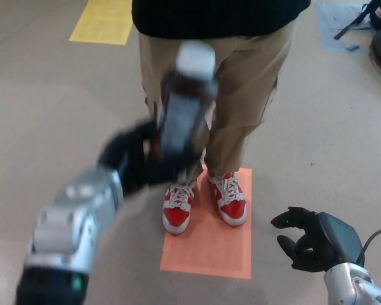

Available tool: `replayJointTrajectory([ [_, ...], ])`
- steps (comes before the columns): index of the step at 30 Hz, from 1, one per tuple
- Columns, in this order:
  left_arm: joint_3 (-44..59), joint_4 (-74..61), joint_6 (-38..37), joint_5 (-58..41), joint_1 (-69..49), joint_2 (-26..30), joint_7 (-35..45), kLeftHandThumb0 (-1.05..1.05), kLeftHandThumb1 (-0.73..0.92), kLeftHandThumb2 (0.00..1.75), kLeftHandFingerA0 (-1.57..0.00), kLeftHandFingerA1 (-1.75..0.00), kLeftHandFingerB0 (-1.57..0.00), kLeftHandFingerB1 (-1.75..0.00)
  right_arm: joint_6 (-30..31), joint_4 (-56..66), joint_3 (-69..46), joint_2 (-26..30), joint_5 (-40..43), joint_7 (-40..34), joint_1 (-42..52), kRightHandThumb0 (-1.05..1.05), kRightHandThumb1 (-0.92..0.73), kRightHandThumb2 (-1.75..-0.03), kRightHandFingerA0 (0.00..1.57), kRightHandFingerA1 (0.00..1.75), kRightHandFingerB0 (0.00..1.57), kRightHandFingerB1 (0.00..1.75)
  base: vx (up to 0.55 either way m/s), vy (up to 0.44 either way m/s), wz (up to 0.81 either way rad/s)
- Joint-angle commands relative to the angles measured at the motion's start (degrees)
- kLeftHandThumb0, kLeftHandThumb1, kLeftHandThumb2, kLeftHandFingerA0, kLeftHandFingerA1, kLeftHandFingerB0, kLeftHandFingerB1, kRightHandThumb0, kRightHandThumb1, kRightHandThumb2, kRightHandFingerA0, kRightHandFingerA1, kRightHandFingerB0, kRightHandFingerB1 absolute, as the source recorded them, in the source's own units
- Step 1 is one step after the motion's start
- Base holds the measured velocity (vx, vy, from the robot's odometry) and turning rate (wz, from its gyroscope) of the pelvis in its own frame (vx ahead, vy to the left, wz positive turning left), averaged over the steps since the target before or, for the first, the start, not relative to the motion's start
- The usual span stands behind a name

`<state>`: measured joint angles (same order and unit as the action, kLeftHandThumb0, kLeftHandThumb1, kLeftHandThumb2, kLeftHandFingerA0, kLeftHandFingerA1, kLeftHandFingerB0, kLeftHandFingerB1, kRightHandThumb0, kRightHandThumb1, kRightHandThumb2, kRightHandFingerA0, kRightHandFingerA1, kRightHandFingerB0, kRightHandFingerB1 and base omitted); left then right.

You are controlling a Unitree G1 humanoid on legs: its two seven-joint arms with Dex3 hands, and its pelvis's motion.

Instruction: The robot recieved a bottle of protein shake from a person using its left hand and then shake the protein up and down 2 two times and hand it back to the person

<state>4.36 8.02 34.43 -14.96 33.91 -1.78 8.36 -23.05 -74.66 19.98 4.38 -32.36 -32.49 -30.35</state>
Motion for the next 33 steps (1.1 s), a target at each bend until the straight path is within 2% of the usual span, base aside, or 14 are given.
replayJointTrajectory([
  [1, 1.9, -3.7, 2.9, -2.3, 1.6, 0.2, -0.8, -0.21, 0.80, 0.68, -0.76, -1.57, -0.64, -1.02, 0.3, -0.3, 0.1, 0.4, 0.3, -0.1, -0.7, -0.45, -0.69, -0.73, 0.87, 0.60, 0.76, 0.48, 0.00, 0.000, 0.00],
  [3, 0.5, -1.9, 1.8, -1.6, -2.6, -0.2, 0.5, -0.20, 0.78, 0.71, -0.79, -1.57, -0.63, -1.04, 0.2, -0.3, 0.1, 0.2, 0.4, 0.0, -0.4, -0.45, -0.69, -0.74, 0.88, 0.60, 0.77, 0.48, 0.00, 0.000, -0.03],
  [4, -0.7, 0.2, 1.0, -0.9, -5.3, -0.6, 1.0, -0.20, 0.76, 0.75, -0.81, -1.55, -0.69, -1.06, 0.1, -0.3, -0.1, 0.1, 0.6, 0.2, -0.3, -0.45, -0.70, -0.75, 0.88, 0.60, 0.77, 0.48, 0.00, 0.000, 0.00],
  [6, -2.2, 3.2, 0.2, 0.0, -8.5, -0.9, 1.3, -0.18, 0.75, 0.74, -0.79, -1.55, -0.70, -1.07, 0.3, -0.3, -0.5, -0.1, 1.1, 0.9, -0.3, -0.46, -0.69, -0.75, 0.88, 0.61, 0.78, 0.48, 0.00, 0.000, 0.00],
  [7, -2.4, 3.6, 0.3, -0.2, -8.5, -0.8, 1.3, -0.22, 0.74, 0.77, -0.81, -1.52, -0.70, -1.04, 0.2, -0.3, -0.4, -0.1, 1.0, 0.7, -0.3, -0.45, -0.68, -0.76, 0.89, 0.62, 0.79, 0.48, 0.00, 0.000, 0.00],
  [9, -2.4, 3.3, 1.1, -0.8, -7.1, -0.5, 1.1, -0.22, 0.74, 0.76, -0.79, -1.53, -0.71, -1.07, 0.2, -0.3, -0.6, 0.1, 1.2, 0.8, -0.3, -0.46, -0.68, -0.77, 0.87, 0.63, 0.79, 0.48, 0.00, 0.000, 0.00],
  [13, -1.5, 1.4, 2.1, -1.9, -3.0, -0.5, 0.4, -0.28, 0.79, 0.69, -0.75, -1.59, -0.59, -1.04, -0.3, -0.4, 0.0, 0.4, 0.5, -0.1, 0.9, -0.44, -0.69, -0.73, 0.89, 0.61, 0.78, 0.48, 0.00, 0.000, 0.02],
  [19, -0.3, -0.7, 4.3, -2.3, 0.5, 0.0, -0.4, -0.26, 0.81, 0.66, -0.80, -1.57, -0.63, -1.05, -0.6, -0.3, 0.5, 0.4, 0.5, -0.5, 2.0, -0.43, -0.69, -0.73, 0.90, 0.60, 0.78, 0.48, 0.00, 0.000, 0.00],
  [20, 0.0, -0.4, 4.8, -2.3, 1.7, 0.3, -0.6, -0.26, 0.80, 0.69, -0.77, -1.60, -0.60, -1.07, -0.7, -0.2, 0.7, 0.3, 0.4, -0.6, 2.2, -0.45, -0.69, -0.72, 0.89, 0.62, 0.79, 0.48, 0.00, 0.000, 0.00],
  [21, 0.5, 0.0, 5.4, -2.3, 3.1, 0.5, -0.9, -0.24, 0.80, 0.71, -0.79, -1.60, -0.64, -1.09, -0.5, -0.1, 0.5, 0.2, 0.7, -0.4, 2.2, -0.45, -0.70, -0.72, 0.88, 0.63, 0.79, 0.48, 0.00, 0.000, 0.00],
  [30, 2.8, 0.1, 7.0, -3.0, 7.7, 1.1, -1.7, -0.22, 0.81, 0.67, -0.75, -1.58, -0.67, -1.07, -0.1, -0.2, 0.6, 0.0, 0.9, -0.1, 3.0, -0.46, -0.71, -0.73, 0.87, 0.63, 0.79, 0.48, 0.00, 0.000, 0.00],
  [31, 3.4, -0.8, 7.7, -3.4, 8.9, 1.3, -1.9, -0.23, 0.80, 0.66, -0.70, -1.59, -0.58, -1.08, -0.2, -0.2, 1.0, 0.2, 0.3, -1.0, 3.0, -0.45, -0.69, -0.73, 0.90, 0.62, 0.80, 0.48, 0.00, 0.000, 0.00],
  [33, 3.9, -1.4, 8.4, -3.6, 10.2, 1.6, -1.9, -0.23, 0.80, 0.67, -0.71, -1.58, -0.56, -1.10, -0.5, -0.1, 1.3, 0.3, 0.1, -1.6, 3.0, -0.45, -0.68, -0.74, 0.90, 0.61, 0.80, 0.48, 0.00, 0.000, 0.00],
])
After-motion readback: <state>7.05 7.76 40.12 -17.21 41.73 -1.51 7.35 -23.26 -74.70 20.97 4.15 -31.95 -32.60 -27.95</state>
